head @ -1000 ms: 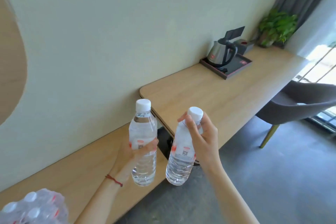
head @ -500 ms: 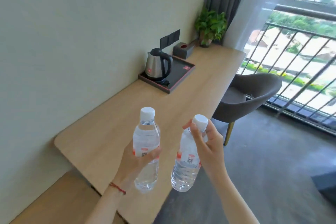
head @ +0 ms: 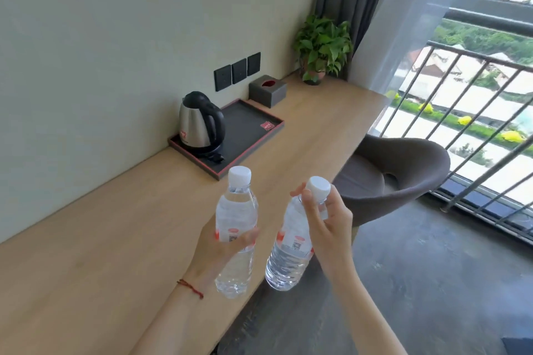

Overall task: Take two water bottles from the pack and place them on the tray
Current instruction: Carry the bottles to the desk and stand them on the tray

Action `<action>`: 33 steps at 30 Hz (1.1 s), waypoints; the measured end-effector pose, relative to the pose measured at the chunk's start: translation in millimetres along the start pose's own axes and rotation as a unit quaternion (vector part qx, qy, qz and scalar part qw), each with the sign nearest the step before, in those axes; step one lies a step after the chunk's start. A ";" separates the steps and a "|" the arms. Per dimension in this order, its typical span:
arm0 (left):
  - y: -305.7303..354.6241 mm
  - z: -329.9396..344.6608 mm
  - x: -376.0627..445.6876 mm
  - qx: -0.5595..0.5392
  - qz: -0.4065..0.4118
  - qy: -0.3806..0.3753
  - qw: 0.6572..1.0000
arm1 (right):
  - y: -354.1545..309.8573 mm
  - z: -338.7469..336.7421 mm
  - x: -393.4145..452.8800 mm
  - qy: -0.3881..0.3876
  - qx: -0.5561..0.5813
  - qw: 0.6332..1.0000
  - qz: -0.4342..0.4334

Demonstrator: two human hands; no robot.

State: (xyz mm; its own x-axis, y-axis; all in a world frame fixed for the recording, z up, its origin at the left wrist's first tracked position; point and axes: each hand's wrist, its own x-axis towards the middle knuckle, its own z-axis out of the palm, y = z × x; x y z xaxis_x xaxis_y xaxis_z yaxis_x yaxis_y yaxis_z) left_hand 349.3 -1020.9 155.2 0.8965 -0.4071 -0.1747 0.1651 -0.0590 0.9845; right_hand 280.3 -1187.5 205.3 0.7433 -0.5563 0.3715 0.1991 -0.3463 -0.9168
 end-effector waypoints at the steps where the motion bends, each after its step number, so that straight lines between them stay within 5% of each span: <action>1: 1.8 14.5 7.6 -0.004 -0.007 0.011 1.000 | 6.3 -9.8 13.9 -0.012 0.005 1.000 0.003; 10: 13.5 109.2 102.0 -0.033 -0.032 0.097 0.994 | 73.3 -65.2 144.8 -0.101 0.002 0.995 0.022; 23: 23.7 152.2 266.9 -0.062 -0.038 0.159 0.985 | 160.8 -40.4 320.7 -0.225 0.033 0.972 0.054; 33: -0.6 176.1 330.0 -0.020 -0.091 0.284 0.954 | 240.3 -17.8 398.9 -0.453 -0.007 0.889 0.070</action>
State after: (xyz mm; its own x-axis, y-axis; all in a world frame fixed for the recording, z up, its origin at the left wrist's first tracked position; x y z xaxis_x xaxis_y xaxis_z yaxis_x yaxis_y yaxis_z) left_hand 572.6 -1315.7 99.5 0.9278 0.1671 -0.3336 0.3449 -0.0429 0.9377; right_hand 613.2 -1506.1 135.8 0.9705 0.2400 -0.0219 0.0615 -0.3344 -0.9404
